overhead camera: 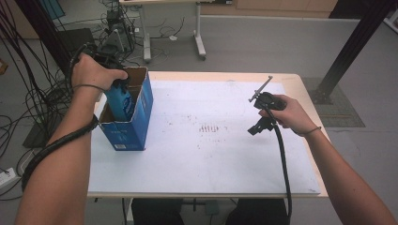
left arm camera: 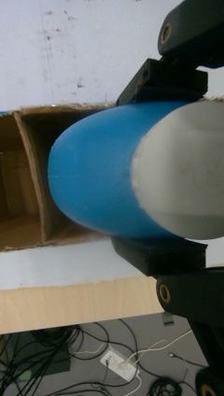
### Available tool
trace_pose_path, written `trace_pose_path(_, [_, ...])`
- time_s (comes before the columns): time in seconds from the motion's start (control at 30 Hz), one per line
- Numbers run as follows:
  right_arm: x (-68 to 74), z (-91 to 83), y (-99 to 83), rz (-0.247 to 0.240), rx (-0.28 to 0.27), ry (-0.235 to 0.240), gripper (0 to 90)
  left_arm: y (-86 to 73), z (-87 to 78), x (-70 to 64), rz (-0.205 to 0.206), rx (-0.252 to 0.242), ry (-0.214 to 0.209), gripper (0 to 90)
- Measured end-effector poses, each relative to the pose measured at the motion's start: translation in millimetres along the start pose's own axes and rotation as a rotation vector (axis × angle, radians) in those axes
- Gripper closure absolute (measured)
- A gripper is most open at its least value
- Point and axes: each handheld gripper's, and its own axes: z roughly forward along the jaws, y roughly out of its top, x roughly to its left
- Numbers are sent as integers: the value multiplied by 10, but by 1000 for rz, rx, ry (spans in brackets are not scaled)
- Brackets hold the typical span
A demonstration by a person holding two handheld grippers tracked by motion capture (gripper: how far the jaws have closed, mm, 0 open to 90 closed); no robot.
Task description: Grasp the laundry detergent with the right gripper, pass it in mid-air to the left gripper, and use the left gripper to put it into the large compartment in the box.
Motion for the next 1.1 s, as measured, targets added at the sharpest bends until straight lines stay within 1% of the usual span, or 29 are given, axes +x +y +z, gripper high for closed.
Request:
trace_pose_path(0.07, [2,8,-6,1,2,0,52,-15,71,9,6,-1,-5,380])
trace_pose_path(0.2, [-2,12,-17,-2,7,-3,52,-38,180,10,0,6,-13,380])
trace_pose_path(0.4, [4,20,-23,-6,8,2,52,-56,330,-32,-1,18,3,380])
trace_pose_path(0.6, [2,31,-28,-6,11,1,52,-78,441,-69,0,21,-2,380])
trace_pose_path(0.7, [-2,27,-36,-5,8,2,52,-83,479,-75,4,20,-1,380])
trace_pose_path(0.83, [-6,27,-53,-1,6,-1,52,-94,528,-76,-1,25,5,380])
trace_pose_path(1.03, [-7,34,-73,-3,8,-4,52,-119,586,-80,-1,31,-14,380])
trace_pose_path(1.1, [-7,34,-76,-1,8,-3,53,-123,603,-91,5,31,-9,380])
